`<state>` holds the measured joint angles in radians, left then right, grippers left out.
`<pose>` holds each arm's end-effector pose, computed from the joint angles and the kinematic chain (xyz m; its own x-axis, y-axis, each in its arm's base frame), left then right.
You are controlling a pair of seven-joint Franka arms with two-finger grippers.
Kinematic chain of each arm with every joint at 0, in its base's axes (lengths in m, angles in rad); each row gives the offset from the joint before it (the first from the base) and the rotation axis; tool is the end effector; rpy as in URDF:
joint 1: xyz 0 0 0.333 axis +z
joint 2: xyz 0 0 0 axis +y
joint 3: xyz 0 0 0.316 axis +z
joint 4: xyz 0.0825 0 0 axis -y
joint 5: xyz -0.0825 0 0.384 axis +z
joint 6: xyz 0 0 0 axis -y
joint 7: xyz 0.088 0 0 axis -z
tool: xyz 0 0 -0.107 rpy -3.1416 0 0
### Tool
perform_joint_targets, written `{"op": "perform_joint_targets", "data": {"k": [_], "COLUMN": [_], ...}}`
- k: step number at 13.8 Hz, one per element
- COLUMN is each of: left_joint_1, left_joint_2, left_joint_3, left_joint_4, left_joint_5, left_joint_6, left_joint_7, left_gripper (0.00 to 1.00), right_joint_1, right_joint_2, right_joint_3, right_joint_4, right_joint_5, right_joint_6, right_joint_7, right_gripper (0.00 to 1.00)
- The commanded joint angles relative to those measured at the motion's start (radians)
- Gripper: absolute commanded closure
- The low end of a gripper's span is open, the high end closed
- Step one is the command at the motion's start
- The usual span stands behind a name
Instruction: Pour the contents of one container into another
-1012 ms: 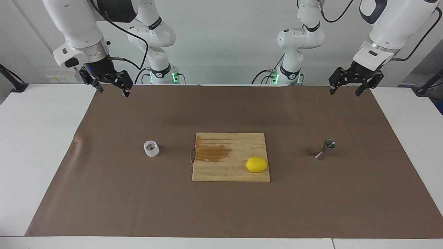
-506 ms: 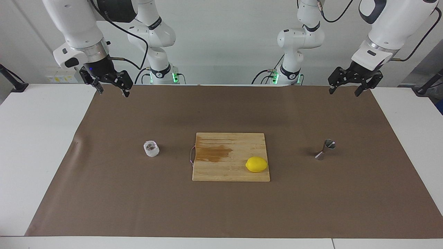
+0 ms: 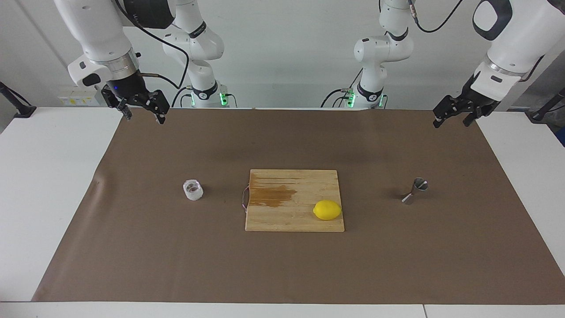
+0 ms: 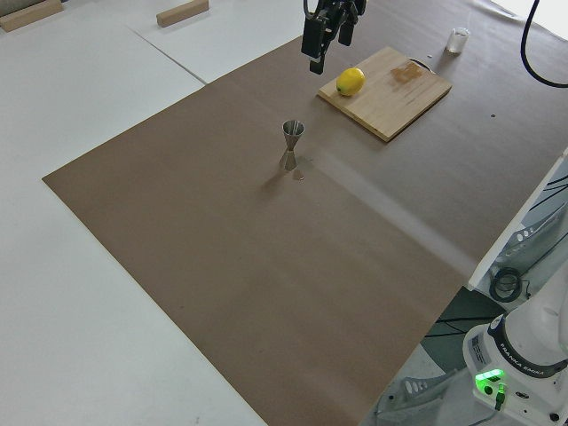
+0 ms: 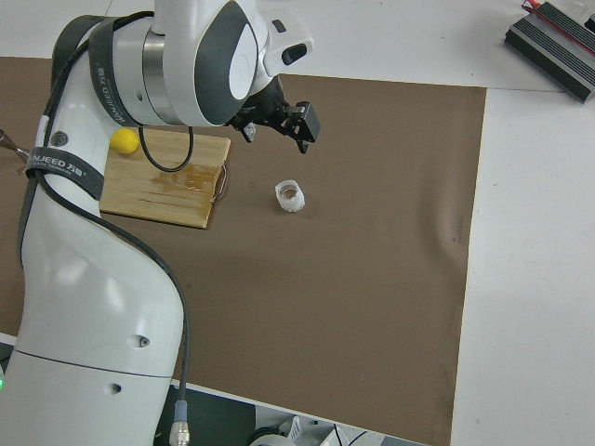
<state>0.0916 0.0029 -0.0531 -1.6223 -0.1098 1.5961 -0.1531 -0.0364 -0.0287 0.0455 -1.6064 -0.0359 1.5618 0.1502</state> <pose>0.5562 0.0100 0.6014 0.9803 0.1922 -0.0456 0.1960 -0.9751 0.1038 0.5443 0.0015 0.6228 0.9900 -0.1409 -0.0102 -0.1404 -0.9893 0.0392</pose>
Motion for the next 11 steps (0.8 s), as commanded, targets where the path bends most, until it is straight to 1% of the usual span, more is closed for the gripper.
{"op": "perform_joint_targets", "data": {"k": [1,3,4,6,7,8,11], "left_joint_1": [0.053,0.088,0.106,0.129,0.131,0.131,0.132], "left_joint_2": [0.02,0.003,-0.015,-0.072,-0.09,-0.095,-0.055], "left_joint_3": [-0.007,-0.007,-0.007,-0.007,-0.007,-0.007,-0.007], "left_joint_4": [-0.054,-0.152,-0.2,-0.322,-0.373,-0.396,-0.409], "left_joint_5": [-0.079,-0.134,-0.193,-0.284,-0.297,-0.329,-0.454], "left_joint_6": [0.077,0.146,0.187,0.287,0.351,0.413,0.479], "left_joint_7": [-0.152,-0.289,-0.33,-0.396,-0.515,-0.645,-0.999], "left_gripper": [0.0,0.0,0.0,0.0,0.0,0.0,0.0], "right_joint_1": [-0.016,-0.016,-0.016,-0.016,-0.016,-0.016,-0.016], "right_joint_2": [-0.016,-0.016,-0.016,-0.016,-0.016,-0.016,-0.016], "right_joint_3": [0.008,0.008,0.008,0.008,0.007,0.008,0.008], "right_joint_4": [-0.01,-0.01,-0.01,-0.01,-0.01,-0.01,-0.01], "right_joint_5": [0.022,0.022,0.021,0.022,0.022,0.022,0.022], "right_joint_6": [-0.006,-0.006,-0.006,-0.006,-0.008,-0.006,-0.006], "right_joint_7": [0.006,0.006,0.006,0.006,0.006,0.006,0.006], "right_gripper": [0.0,0.0,0.0,0.0,0.0,0.0,0.0]}}
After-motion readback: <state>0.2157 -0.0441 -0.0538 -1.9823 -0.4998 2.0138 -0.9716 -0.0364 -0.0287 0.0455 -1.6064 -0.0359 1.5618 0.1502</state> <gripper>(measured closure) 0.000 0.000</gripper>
